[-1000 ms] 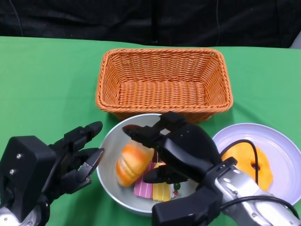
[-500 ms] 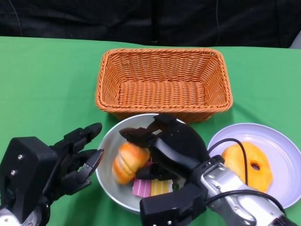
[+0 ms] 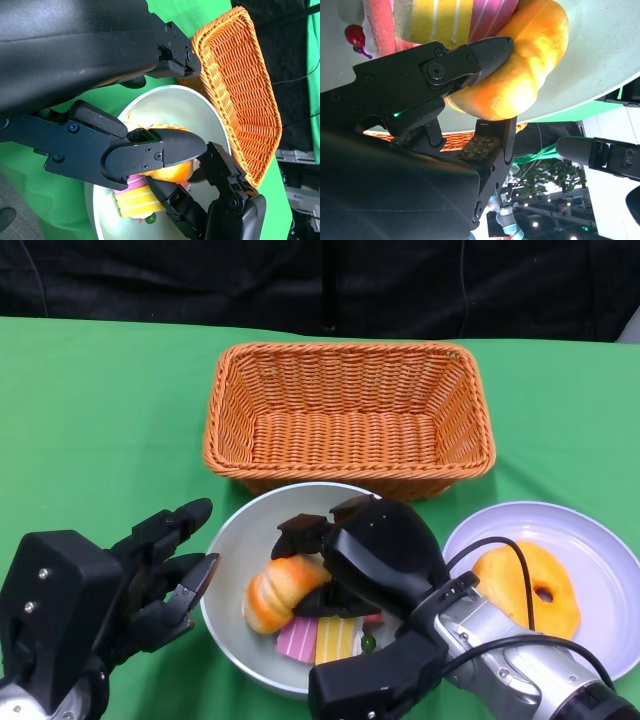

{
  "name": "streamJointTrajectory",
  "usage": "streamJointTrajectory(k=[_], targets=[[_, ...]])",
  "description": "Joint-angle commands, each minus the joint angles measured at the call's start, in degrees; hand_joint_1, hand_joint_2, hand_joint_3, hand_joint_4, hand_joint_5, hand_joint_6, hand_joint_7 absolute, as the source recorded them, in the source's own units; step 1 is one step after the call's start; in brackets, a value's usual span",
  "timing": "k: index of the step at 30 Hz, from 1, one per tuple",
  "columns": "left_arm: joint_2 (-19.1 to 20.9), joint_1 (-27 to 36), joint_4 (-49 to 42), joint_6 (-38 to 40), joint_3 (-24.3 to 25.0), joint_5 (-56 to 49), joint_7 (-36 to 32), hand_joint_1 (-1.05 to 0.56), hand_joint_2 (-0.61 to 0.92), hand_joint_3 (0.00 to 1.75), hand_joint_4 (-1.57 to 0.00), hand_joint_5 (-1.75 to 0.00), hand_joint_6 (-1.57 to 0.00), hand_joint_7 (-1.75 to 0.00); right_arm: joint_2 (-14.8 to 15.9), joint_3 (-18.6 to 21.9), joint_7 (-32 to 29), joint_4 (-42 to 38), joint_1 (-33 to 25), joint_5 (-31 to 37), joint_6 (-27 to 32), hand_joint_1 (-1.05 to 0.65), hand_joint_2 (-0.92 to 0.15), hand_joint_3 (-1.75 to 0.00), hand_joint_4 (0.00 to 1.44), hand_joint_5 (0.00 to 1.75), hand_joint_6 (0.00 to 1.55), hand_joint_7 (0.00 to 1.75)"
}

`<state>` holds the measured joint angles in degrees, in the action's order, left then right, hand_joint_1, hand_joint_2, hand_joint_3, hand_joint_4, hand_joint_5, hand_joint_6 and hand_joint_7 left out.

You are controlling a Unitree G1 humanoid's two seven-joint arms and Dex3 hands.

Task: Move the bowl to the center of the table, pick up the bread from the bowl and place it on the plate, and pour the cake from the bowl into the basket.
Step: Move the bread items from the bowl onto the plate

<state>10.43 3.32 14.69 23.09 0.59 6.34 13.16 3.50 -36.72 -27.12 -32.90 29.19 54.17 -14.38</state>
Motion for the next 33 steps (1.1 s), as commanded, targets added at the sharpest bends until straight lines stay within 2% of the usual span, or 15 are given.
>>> streamJointTrajectory(k=[1,3,7,8,9,13,14,16,22,25,29,33], targets=[[0.5,0.1,-0.4,-0.9,0.7,0.1,-0.1,-0.69,0.92,0.61,0.0,-0.58,-0.26,-0.01,1.1,0.5,-3.6,-0.7,0.3,-0.8,-2.2,-0.32,-0.9,-0.01,1.01,1.75,0.8,1.6],[0.5,0.0,-0.4,-0.5,0.7,0.2,-0.2,-0.7,0.92,0.61,0.0,-0.6,-0.26,-0.01,1.2,0.9,-5.5,-0.3,0.2,-1.4,-4.1,-0.27,-0.92,-0.05,1.01,1.75,0.77,1.72],[0.5,0.0,-0.1,0.3,0.6,0.2,-0.4,-0.71,0.92,0.6,0.0,-0.61,-0.26,-0.01,1.7,1.9,-8.9,1.4,-0.3,-2.5,-7.3,-0.23,-0.91,-0.12,1.01,1.75,0.78,1.74],[0.5,0.0,-0.2,0.2,0.6,0.2,-0.3,-0.71,0.92,0.6,0.0,-0.61,-0.26,-0.01,1.8,2.2,-9.6,2.0,-0.5,-2.7,-8.1,-0.22,-0.81,-0.33,1.02,1.75,0.78,1.75],[0.6,0.0,-0.3,0.1,0.6,0.3,-0.1,-0.71,0.92,0.6,0.0,-0.61,-0.27,-0.01,2.0,2.5,-10.3,2.6,-0.7,-2.9,-8.6,-0.23,-0.63,-0.68,1.02,1.75,0.78,1.75],[0.8,-0.1,-0.8,-0.3,0.6,0.5,0.3,-0.71,0.92,0.6,0.0,-0.6,-0.27,-0.01,2.9,4.0,-10.1,6.0,-2.2,-4.2,-10.4,-0.21,-0.33,-1.32,1.05,1.75,0.82,1.75],[0.8,-0.1,-0.8,-0.3,0.6,0.5,0.3,-0.71,0.92,0.6,0.0,-0.6,-0.27,-0.01,3.1,4.2,-10.1,6.6,-2.4,-4.3,-10.7,-0.2,-0.3,-1.37,1.05,1.75,0.82,1.75],[0.9,-0.2,-1.1,-0.5,0.6,0.4,0.3,-0.72,0.92,0.59,0.0,-0.6,-0.27,-0.01,3.5,4.8,-9.9,8.1,-3.1,-4.8,-11.4,-0.2,-0.27,-1.42,1.05,1.75,0.82,1.75],[1.1,-0.7,-2.3,-0.7,1.0,0.7,0.6,-0.74,0.92,0.59,0.0,-0.6,-0.27,-0.01,5.2,8.3,-6.1,14.7,-6.8,-9.8,-14.7,-0.21,-0.27,-1.51,1.04,1.75,0.82,1.75],[1.3,-0.9,-2.5,-1.0,1.0,0.7,0.8,-0.74,0.92,0.59,0.0,-0.61,-0.27,-0.01,6.3,10.0,-4.7,18.1,-8.7,-10.8,-15.6,-0.23,-0.24,-1.6,1.04,1.75,0.81,1.75],[1.4,-0.9,-2.6,-1.1,1.0,0.7,0.9,-0.75,0.92,0.59,0.0,-0.62,-0.27,-0.01,6.5,11.0,-3.9,19.5,-9.7,-11.0,-16.4,-0.24,-0.22,-1.64,1.04,1.75,0.81,1.75],[1.4,-1.1,-3.0,-1.3,1.1,0.8,1.0,-0.75,0.92,0.59,0.0,-0.63,-0.27,-0.01,10.0,15.2,-0.8,25.9,-13.7,-14.5,-18.4,-0.22,-0.24,-1.63,1.05,1.75,0.8,1.75]])
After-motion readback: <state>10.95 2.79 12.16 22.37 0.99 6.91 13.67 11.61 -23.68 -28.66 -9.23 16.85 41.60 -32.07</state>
